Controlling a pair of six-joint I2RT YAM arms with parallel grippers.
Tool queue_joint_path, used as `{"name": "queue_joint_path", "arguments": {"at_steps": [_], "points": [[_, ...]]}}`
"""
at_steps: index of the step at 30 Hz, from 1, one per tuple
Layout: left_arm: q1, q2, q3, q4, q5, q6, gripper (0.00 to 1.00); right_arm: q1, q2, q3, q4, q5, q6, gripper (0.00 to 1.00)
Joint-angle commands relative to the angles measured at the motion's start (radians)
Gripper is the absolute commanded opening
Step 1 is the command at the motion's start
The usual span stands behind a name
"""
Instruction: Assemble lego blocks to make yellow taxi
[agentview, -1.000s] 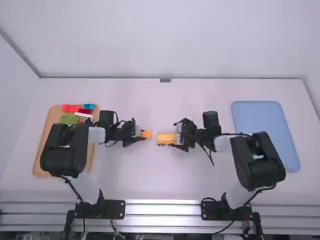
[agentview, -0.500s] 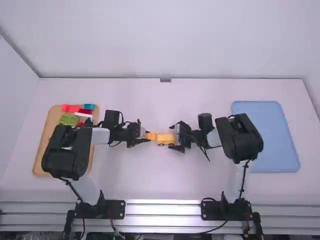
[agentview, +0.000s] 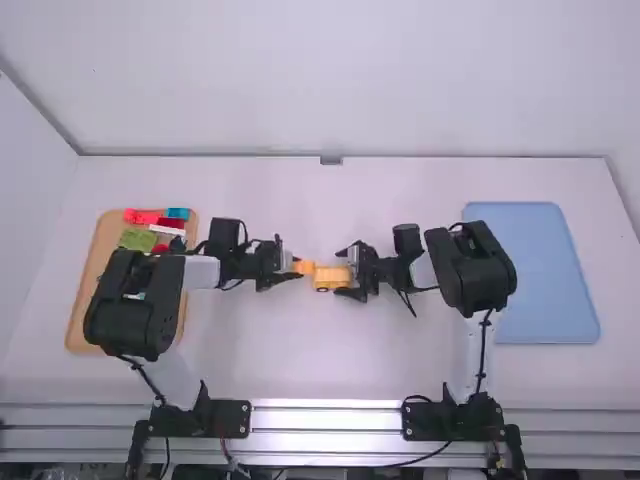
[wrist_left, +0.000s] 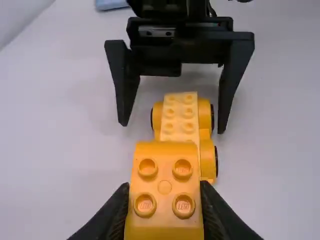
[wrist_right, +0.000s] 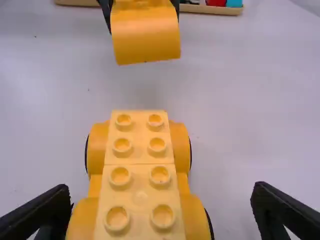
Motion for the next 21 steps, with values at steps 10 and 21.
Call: {"name": "queue_joint_path", "arguments": {"at_steps": [10,21], "points": [[-0.044,-0.009,0.013,0.008,0.019,-0.025,0.08,-0.001,0.016,0.023,-0.124,0.023,-0.018,0.86],[-0.047,-0.009,0.013,0.016,0.022,-0.032,0.06,-0.001,0.016,0.040,-0.180,-0.014,-0.095,0.80]]}}
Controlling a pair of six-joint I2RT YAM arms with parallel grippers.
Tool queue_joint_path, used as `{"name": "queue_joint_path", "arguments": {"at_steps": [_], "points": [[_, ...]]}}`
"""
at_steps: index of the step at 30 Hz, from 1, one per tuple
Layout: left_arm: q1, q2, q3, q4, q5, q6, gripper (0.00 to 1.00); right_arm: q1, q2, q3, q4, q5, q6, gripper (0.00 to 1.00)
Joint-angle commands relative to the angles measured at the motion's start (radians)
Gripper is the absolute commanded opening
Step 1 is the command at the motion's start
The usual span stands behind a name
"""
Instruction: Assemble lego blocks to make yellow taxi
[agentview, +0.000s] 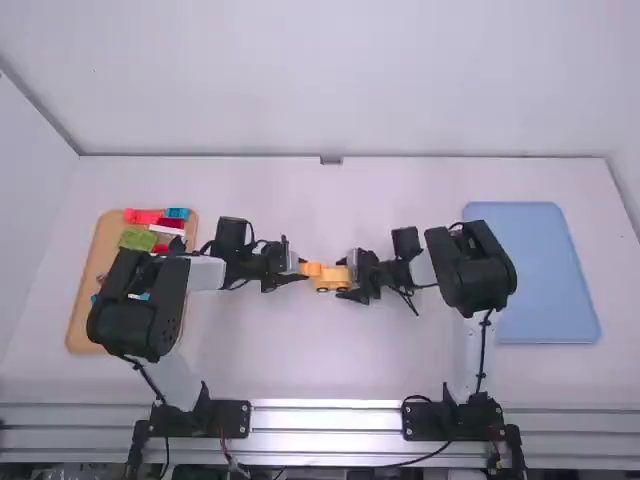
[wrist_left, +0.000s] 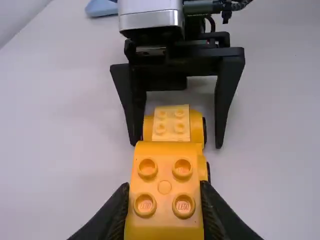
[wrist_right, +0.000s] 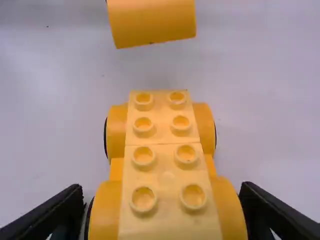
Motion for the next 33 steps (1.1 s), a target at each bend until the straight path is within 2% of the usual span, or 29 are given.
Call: {"name": "queue_joint_path", "arguments": {"at_steps": [1,4,5,10,16,21,28,33], "points": [[-0.005,-0.009,0.013,-0.006,0.023,-0.006,0.06,-0.001,0.016,0.014,-0.005,-0.020,-0.013,0.77],[-0.007,-0.009,0.013,-0.005,0.026,-0.006,0.04,-0.001,0.016,0.014,-0.005,-0.016,-0.013,0.69],[-0.009,-0.009,0.013,-0.005,0.026,-0.005,0.04,-0.001,0.016,0.014,-0.005,-0.015,-0.013,0.63],[-0.035,-0.005,0.013,0.011,0.025,-0.006,0.02,-0.003,0.016,0.014,-0.005,-0.016,-0.013,0.46],[-0.066,0.034,0.013,0.085,0.032,-0.006,0.02,-0.003,0.016,0.013,-0.005,-0.016,-0.013,0.43],[-0.068,0.070,0.013,0.149,0.137,-0.016,0.02,-0.001,0.016,0.011,-0.005,-0.016,-0.013,0.41],[-0.081,0.138,0.021,0.302,0.150,-0.170,0.02,-0.001,0.016,-0.001,-0.002,-0.016,-0.028,0.41],[-0.085,0.175,0.063,0.272,0.150,-0.212,0.02,-0.001,0.015,0.000,-0.002,-0.017,-0.027,0.41]]}}
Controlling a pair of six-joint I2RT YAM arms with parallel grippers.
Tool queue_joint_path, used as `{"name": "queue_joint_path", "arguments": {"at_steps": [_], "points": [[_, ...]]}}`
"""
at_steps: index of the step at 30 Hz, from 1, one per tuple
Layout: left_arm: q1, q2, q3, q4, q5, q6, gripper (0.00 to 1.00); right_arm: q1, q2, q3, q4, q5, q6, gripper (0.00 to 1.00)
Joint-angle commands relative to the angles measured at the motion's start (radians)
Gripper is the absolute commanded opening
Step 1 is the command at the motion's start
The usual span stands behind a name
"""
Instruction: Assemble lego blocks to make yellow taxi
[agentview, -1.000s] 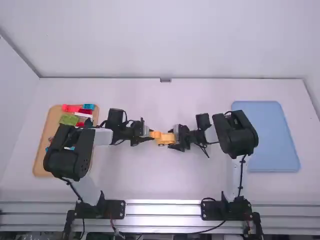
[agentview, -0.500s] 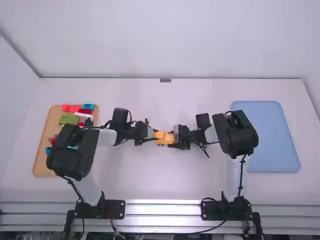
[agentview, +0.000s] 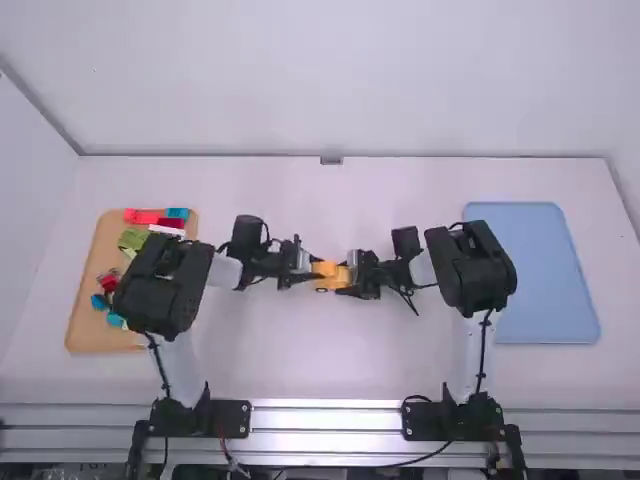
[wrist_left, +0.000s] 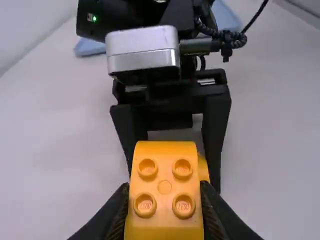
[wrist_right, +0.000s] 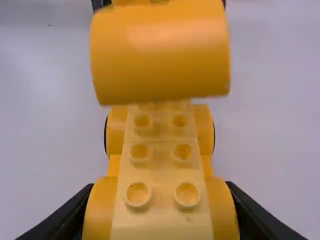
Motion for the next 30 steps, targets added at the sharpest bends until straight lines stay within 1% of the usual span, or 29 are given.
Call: {"name": "queue_joint_path", "arguments": {"at_steps": [1,5,14,22,24,27,30], "points": [[-0.006,0.015,0.029,-0.031,0.036,-0.035,0.02,-0.001,0.016,0.000,-0.002,-0.012,-0.009,0.41],[-0.007,0.016,0.041,-0.070,0.031,-0.038,0.02,-0.001,0.015,0.000,-0.002,-0.012,-0.008,0.41],[-0.061,0.036,0.040,-0.079,-0.068,-0.039,0.02,-0.001,0.015,0.001,-0.003,-0.012,-0.010,0.41],[-0.069,0.036,0.040,-0.076,-0.116,-0.039,0.02,-0.001,0.016,0.001,-0.005,-0.011,-0.009,0.41],[-0.067,0.036,0.040,-0.053,-0.148,-0.039,0.02,-0.001,0.015,0.000,-0.005,-0.012,-0.010,0.41],[-0.057,0.035,0.041,-0.023,-0.151,-0.047,0.02,-0.001,0.016,0.000,-0.006,-0.012,-0.010,0.41],[-0.059,0.035,0.041,-0.034,-0.151,-0.047,0.02,-0.001,0.016,0.001,-0.005,-0.011,-0.009,0.41]]}}
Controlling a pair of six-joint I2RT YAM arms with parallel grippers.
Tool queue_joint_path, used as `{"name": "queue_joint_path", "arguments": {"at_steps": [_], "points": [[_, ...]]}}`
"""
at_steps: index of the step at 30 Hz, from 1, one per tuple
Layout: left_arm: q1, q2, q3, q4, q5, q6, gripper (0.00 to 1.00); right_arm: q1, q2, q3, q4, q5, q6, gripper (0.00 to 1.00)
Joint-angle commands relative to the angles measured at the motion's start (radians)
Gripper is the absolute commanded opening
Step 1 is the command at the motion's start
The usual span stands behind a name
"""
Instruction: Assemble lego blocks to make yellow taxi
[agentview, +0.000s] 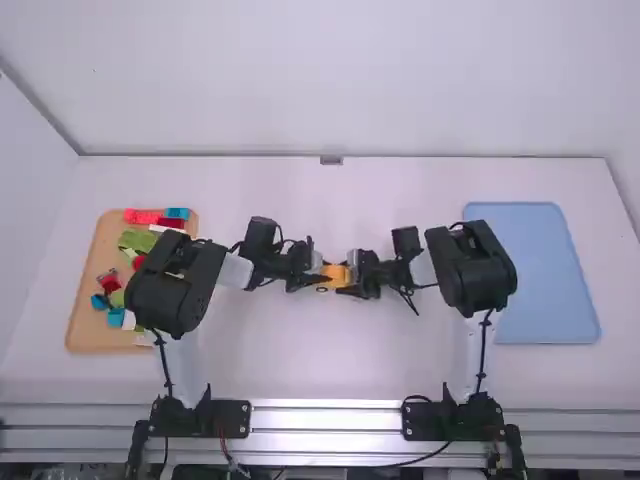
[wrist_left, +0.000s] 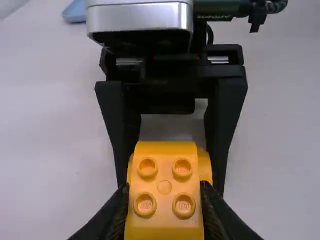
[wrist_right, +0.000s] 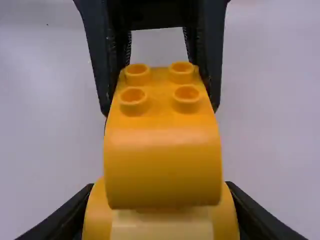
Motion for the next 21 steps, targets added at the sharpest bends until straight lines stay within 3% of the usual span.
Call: {"name": "queue_joint_path", "arguments": {"at_steps": [1,21], "points": [[0.008,0.011,0.015,-0.014,-0.011,-0.003,0.02,0.001,0.016,0.001,-0.005,-0.013,-0.007,0.41],[-0.026,0.029,0.015,-0.098,-0.046,0.056,0.02,0.002,0.016,0.001,-0.005,-0.049,-0.006,0.41]]}}
